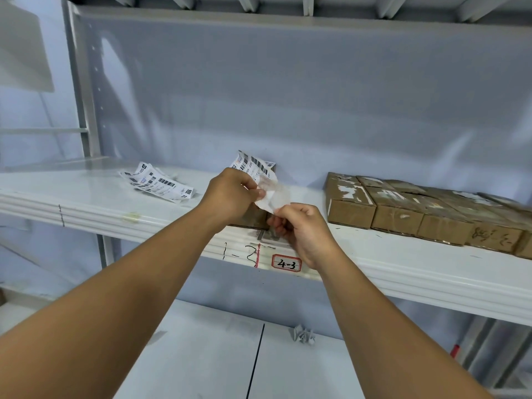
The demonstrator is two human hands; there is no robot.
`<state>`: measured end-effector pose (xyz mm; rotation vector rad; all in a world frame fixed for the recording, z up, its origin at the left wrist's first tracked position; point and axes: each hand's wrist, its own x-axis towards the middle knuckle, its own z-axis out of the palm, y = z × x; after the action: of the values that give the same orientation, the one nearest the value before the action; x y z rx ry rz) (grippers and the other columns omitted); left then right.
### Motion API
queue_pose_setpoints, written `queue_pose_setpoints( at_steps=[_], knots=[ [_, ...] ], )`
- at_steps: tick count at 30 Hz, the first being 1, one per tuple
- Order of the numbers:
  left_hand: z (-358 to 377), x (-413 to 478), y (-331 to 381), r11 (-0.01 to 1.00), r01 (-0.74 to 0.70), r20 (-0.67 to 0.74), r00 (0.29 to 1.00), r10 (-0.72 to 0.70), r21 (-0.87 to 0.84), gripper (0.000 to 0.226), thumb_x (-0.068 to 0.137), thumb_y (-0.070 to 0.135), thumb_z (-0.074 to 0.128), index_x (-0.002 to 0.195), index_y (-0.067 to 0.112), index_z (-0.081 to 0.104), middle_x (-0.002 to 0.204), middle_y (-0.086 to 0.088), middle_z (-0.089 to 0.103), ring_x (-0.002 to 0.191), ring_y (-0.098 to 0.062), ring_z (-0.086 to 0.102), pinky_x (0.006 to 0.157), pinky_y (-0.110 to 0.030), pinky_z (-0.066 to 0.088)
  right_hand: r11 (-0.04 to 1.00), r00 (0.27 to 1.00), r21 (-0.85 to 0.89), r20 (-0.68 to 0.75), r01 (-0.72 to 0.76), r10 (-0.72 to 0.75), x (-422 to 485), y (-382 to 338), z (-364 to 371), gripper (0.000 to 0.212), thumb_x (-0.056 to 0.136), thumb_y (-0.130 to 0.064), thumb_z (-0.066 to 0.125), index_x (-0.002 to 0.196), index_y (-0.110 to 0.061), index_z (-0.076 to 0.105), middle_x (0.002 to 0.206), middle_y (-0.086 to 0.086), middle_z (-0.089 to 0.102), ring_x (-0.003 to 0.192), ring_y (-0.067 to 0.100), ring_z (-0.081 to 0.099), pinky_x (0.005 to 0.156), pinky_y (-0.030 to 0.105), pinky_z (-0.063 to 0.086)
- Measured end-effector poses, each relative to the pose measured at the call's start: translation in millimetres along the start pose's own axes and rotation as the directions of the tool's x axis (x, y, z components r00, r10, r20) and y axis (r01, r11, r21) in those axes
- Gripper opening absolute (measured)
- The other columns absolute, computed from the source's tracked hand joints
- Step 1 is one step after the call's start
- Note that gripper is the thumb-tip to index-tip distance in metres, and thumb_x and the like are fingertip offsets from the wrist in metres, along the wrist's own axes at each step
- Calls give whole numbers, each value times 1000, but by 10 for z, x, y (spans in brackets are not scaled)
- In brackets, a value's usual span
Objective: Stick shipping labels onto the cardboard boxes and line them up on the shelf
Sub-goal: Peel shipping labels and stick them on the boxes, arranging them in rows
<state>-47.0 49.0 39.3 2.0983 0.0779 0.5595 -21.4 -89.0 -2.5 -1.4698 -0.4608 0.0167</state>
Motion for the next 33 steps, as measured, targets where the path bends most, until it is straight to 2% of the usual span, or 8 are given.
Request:
queue_pose_setpoints(
  at_steps=[4,5,7,10,13,16,24,33],
  knots=[
    [-39,-83,70,988,-104,-3,994,105,114,15,85,24,68,73,16,64,66,6,62,56,0,53,46,-10,36,994,998,101,-56,-34,39,-22,-52,53,28,95,-20,51,73,-9,64,55,2,62,50,13,53,52,24,45],
    [-31,-110,90,977,-144,-1,989,146,158,16,85,25,67,73,15,64,66,4,63,56,0,54,45,-7,35,997,996,59,-71,-48,52,-29,-59,53,28,95,-28,53,77,-9,63,55,1,62,48,11,55,48,21,45],
    [-16,-152,116,950,-187,1,981,193,251,17,87,25,65,75,14,64,72,-2,66,63,-10,58,52,-15,39,996,995,-72,-83,-58,52,-41,-60,48,31,92,-36,57,77,-9,62,53,1,62,41,7,54,44,16,41],
    [-24,-161,124,944,-175,6,983,181,279,16,87,23,64,78,11,65,78,-7,67,71,-18,60,56,-22,40,989,997,-140,-66,-39,30,-51,-43,37,22,88,-26,66,71,-11,63,51,-2,62,42,6,54,53,21,43],
    [-61,-144,117,955,-162,8,986,165,249,14,87,22,65,78,10,65,71,-2,61,61,-12,54,44,-8,34,994,999,-106,-26,-26,23,-54,-44,23,11,86,-14,67,76,-13,64,51,-7,62,47,4,57,55,20,47],
    [-81,-110,108,965,-154,-1,987,158,210,14,87,20,65,79,9,65,66,3,56,55,-4,50,42,-5,34,997,998,-57,19,-59,60,-33,-47,2,6,85,-11,68,81,-9,64,53,-6,63,49,5,59,57,20,48],
    [-71,-45,58,981,-115,-1,993,117,156,16,86,20,66,73,12,63,66,1,62,49,-1,51,42,-8,34,998,994,14,88,-64,62,24,-15,-25,17,89,-4,61,73,-10,60,49,-9,58,45,2,51,53,16,43],
    [-94,26,38,979,-105,9,994,106,174,15,84,24,69,73,14,65,73,0,58,61,-10,49,53,-20,36,998,994,15,97,-59,58,74,21,-34,18,91,-1,56,78,-12,62,61,-4,57,52,8,44,57,20,41]
  ],
)
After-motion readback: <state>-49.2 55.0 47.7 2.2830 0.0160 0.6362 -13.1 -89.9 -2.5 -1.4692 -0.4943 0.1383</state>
